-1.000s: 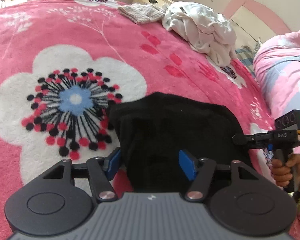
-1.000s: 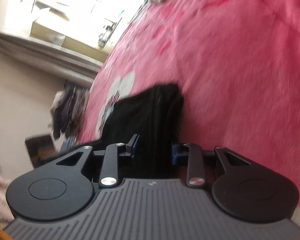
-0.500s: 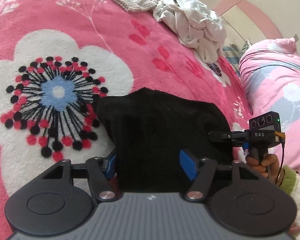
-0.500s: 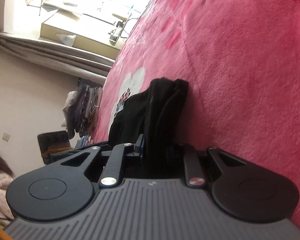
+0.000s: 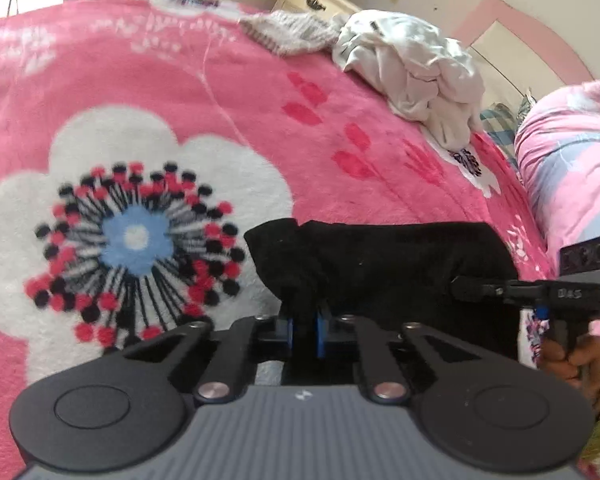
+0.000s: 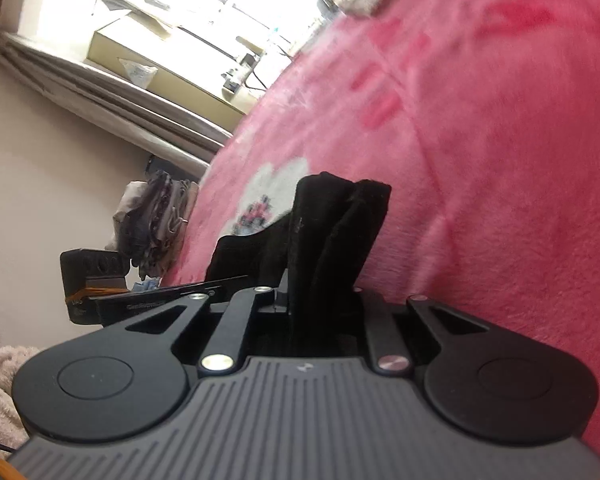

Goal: Fold clothes
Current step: 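Lift the folded black shirt with both grippers and carry it to the clothes stack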

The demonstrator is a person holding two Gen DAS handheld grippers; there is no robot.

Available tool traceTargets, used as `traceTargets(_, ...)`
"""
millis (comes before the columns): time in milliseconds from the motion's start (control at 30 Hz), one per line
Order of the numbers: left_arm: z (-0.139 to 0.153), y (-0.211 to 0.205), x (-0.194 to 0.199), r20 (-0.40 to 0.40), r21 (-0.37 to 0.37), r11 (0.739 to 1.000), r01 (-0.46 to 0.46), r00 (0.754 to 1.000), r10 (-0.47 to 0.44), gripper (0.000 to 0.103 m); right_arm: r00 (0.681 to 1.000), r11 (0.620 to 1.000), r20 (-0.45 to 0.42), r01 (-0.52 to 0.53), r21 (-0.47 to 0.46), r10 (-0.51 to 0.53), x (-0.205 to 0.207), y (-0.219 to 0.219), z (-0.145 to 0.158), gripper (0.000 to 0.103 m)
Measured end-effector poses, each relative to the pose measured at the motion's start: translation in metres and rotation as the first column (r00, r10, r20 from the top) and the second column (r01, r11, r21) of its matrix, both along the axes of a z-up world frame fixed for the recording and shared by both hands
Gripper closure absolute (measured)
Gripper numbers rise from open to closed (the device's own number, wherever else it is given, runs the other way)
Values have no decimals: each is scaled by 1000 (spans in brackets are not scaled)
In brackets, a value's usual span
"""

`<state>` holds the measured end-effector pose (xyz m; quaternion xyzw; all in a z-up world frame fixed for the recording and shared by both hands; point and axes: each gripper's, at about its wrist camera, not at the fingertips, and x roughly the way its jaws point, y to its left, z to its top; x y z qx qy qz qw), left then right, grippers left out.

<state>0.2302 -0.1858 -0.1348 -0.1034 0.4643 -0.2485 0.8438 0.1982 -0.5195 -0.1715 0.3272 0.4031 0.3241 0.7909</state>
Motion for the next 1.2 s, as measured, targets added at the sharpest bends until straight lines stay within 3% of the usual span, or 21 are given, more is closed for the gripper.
traceTargets(133,24,2,-17,68,-8,1000,-24,997,25,94,996,997,84,1,-81,6,-13,10,32,93)
traceTargets(300,69,14,-44,175,-26,998,-48,983,52,94,983,994,184,16,-112,5,-36,23,79,93)
traceTargets(500,144,47,-84,362,-63,992,-109,924,125,94,934,994,356,15,-108,25,-55,57,151,93)
traceTargets(700,213,98,-116,503,-84,971,-225,832,236,94,856,996,510,-46,-79,80,-53,114,219,93)
traceTargets(900,279,175,-163,606,-103,911,-400,701,376,94,784,983,599,-177,-39,165,-40,203,277,93)
traceTargets(1033,308,228,-204,637,-107,847,-521,618,460,94,752,944,603,-330,-5,266,-38,278,302,93)
traceTargets(1200,329,293,-259,612,-145,723,-675,513,602,94,700,856,591,-515,30,401,-46,377,320,93)
